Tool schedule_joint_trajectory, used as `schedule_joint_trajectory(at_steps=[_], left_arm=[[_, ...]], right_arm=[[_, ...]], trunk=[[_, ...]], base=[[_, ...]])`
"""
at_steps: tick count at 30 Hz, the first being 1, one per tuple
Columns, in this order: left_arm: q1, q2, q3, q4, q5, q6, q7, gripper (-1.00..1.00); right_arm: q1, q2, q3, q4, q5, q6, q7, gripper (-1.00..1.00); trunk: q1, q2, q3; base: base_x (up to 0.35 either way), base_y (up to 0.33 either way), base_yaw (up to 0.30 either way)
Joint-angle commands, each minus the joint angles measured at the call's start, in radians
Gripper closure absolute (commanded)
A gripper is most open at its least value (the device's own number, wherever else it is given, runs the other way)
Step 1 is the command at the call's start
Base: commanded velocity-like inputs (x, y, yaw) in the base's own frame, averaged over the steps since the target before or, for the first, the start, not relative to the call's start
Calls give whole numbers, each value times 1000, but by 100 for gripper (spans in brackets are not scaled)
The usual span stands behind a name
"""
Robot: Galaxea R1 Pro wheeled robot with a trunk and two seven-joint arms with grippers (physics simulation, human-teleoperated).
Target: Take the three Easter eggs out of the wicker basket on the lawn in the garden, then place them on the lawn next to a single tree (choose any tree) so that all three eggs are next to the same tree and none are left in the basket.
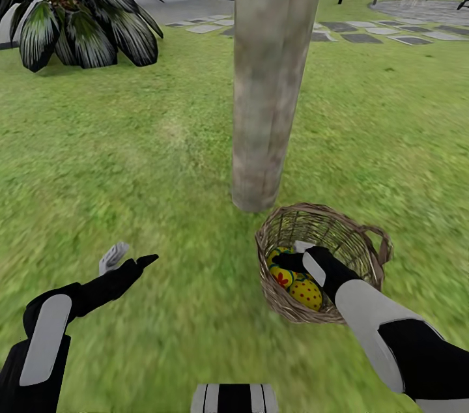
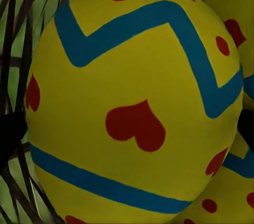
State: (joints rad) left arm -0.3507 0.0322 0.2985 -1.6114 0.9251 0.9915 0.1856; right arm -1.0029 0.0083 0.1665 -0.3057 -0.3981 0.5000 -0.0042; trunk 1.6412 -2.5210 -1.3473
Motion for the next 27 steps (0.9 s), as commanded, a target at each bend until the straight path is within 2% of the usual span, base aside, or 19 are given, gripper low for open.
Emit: schedule_joint_trajectory(at_steps=[1,5,8,16,17,27], left_arm=[[-1,0,1,-1,11,4,9,-100],[-1,0,1,-1,11,4,9,-100],[-1,0,1,-1,11,4,10,-100],[-1,0,1,-1,11,6,8,-100],[-1,0,1,-1,11,6,8,-100],[-1,0,2,-1,12,9,6,-100]], right_arm=[[0,-1,5,-2,-2,4,0,-100],[0,-1,5,-2,-2,4,0,-100],[0,-1,5,-1,-3,4,0,-100],[0,1,5,-1,-5,5,1,-100],[0,0,5,-2,-4,6,1,100],[0,-2,5,-1,-3,8,1,100]], trunk=[[0,0,-1],[0,0,-1],[1,-1,-12],[1,-1,-12],[1,-1,-12],[1,-1,-12]], base=[[0,0,0],[0,0,0],[0,0,0],[0,0,0],[0,0,0],[0,0,0]])
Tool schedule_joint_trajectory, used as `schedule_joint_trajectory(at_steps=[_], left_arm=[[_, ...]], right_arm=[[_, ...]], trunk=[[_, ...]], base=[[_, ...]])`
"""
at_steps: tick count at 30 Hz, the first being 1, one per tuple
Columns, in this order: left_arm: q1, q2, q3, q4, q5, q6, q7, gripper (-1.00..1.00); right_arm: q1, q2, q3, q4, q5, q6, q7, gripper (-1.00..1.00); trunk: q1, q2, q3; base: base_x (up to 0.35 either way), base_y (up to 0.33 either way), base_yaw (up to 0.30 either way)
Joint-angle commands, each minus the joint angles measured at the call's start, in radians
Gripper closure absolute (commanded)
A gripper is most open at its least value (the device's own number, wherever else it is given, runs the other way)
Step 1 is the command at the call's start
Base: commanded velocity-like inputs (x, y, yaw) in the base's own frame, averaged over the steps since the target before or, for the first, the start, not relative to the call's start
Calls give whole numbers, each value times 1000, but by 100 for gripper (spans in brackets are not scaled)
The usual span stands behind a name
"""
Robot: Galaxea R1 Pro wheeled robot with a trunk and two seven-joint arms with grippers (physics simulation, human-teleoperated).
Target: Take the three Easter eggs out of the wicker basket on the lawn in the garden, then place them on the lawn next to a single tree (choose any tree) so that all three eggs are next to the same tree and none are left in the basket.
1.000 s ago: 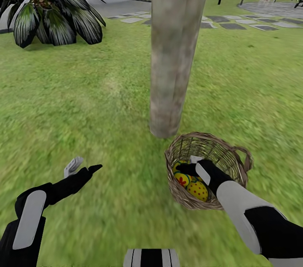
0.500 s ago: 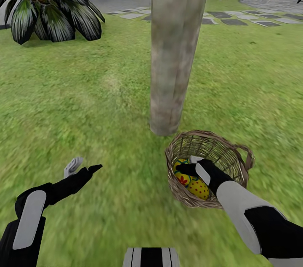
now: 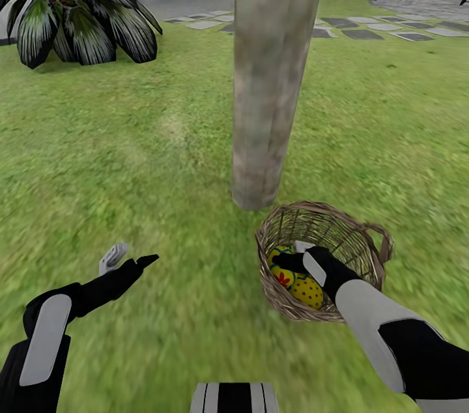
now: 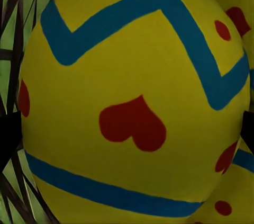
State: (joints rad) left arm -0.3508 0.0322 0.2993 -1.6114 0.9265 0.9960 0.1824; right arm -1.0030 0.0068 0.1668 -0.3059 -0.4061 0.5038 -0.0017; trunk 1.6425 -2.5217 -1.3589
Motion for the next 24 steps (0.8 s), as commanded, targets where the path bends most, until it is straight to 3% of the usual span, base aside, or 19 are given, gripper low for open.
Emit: schedule_joint_trajectory(at_steps=[1,8,21,24], left_arm=[[-1,0,1,-1,11,4,9,-100],[-1,0,1,-1,11,5,8,-100],[-1,0,1,-1,11,7,8,-100],[-1,0,0,-1,11,7,8,-100]], right_arm=[[0,-1,5,-1,5,4,-1,100],[0,-1,5,-1,6,5,-1,100],[0,-1,5,-2,8,6,-3,100],[1,-2,5,-4,9,9,-4,100]], trunk=[[0,0,-1],[-2,1,19],[-2,1,19],[-4,2,30]], base=[[0,0,0],[0,0,0],[0,0,0],[0,0,0]])
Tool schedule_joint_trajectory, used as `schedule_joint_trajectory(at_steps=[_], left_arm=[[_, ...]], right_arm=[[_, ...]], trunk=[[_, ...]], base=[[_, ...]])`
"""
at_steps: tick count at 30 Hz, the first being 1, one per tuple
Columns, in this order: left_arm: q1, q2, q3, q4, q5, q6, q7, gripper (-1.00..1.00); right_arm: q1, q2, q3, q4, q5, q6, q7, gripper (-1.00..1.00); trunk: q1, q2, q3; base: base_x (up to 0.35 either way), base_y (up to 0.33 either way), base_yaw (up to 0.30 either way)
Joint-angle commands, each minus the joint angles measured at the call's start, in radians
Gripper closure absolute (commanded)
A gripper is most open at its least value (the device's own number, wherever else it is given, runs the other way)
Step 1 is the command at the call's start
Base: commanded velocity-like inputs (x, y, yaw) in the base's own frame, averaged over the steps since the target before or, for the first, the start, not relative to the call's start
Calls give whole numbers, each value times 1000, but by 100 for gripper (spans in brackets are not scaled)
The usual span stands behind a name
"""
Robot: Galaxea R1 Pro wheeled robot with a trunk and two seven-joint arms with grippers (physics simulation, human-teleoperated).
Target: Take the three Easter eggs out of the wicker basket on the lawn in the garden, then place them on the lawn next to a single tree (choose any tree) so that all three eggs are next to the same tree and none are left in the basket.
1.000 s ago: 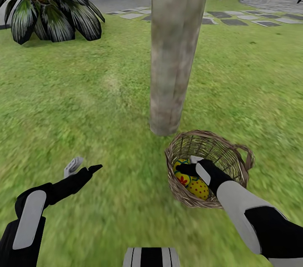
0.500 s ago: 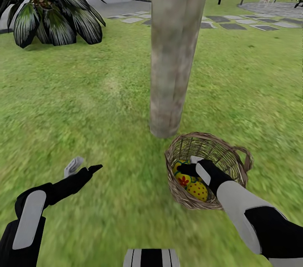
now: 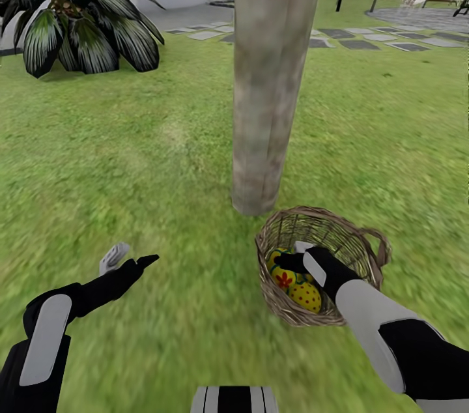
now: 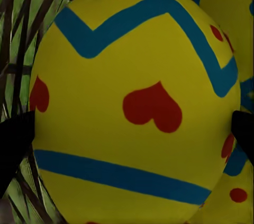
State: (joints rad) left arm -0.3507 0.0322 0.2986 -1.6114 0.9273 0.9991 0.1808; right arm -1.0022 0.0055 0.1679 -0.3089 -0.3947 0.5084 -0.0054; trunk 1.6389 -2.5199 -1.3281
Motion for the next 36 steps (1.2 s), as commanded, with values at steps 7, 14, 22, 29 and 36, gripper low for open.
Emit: schedule_joint_trajectory(at_steps=[7,14,22,29,36], left_arm=[[-1,0,0,1,9,1,13,-100],[-1,-1,-7,5,10,5,11,-100],[-1,0,-7,16,11,6,12,-100],[-1,1,-7,26,13,4,13,-100],[-1,2,-6,39,10,-1,13,-100]], right_arm=[[-1,-1,4,-4,-1,5,-1,100],[-1,-7,4,-6,-1,5,-1,100],[-1,-13,3,-39,-5,11,-1,100],[11,-84,3,-268,-9,122,-2,100],[117,-117,-1,-681,-7,280,-12,100]], trunk=[[-3,1,26],[-6,3,54],[-10,5,84],[-13,7,112],[-15,8,131]], base=[[0,0,0],[-37,0,0],[-257,0,0],[-309,0,0],[-167,0,0]])
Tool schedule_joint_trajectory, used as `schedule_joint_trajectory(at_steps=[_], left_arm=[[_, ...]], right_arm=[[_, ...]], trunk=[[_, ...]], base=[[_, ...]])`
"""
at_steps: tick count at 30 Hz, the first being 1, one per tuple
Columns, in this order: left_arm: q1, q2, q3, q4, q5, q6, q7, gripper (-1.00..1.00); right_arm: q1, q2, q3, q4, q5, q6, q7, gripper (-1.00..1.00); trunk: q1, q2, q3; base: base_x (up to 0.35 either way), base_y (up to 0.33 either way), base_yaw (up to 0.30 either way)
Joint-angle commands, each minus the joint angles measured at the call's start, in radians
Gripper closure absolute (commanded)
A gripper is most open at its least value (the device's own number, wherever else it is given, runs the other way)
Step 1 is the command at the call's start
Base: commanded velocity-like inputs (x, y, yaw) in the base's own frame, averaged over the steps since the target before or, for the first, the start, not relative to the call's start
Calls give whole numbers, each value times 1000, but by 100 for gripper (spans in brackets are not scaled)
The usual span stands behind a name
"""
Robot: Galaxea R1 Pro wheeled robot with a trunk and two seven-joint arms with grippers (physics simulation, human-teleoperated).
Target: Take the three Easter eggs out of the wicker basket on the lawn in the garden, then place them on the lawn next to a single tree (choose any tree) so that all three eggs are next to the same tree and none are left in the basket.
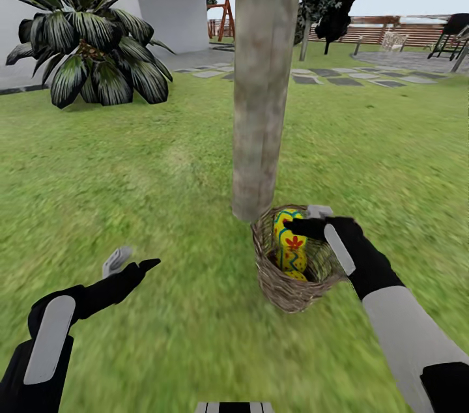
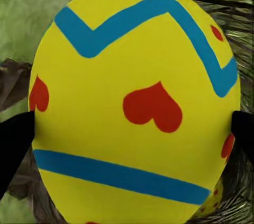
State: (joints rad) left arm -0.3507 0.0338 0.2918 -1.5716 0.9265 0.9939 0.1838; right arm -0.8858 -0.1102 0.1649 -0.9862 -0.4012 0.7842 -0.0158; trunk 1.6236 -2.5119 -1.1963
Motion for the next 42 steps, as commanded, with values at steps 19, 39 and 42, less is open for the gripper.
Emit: schedule_joint_trajectory(at_steps=[19,39,42], left_arm=[[-1,35,80,0,8,3,3,-100],[-1,30,164,-7,15,14,-1,-100],[-1,30,164,-7,16,14,-1,-100]], right_arm=[[143,117,262,-403,12,-51,-90,100],[146,285,286,589,183,-915,-155,100],[146,285,284,601,183,-929,-153,100]], trunk=[[0,0,-1],[0,0,-1],[0,0,-1]], base=[[37,213,0],[160,166,0],[215,175,0]])
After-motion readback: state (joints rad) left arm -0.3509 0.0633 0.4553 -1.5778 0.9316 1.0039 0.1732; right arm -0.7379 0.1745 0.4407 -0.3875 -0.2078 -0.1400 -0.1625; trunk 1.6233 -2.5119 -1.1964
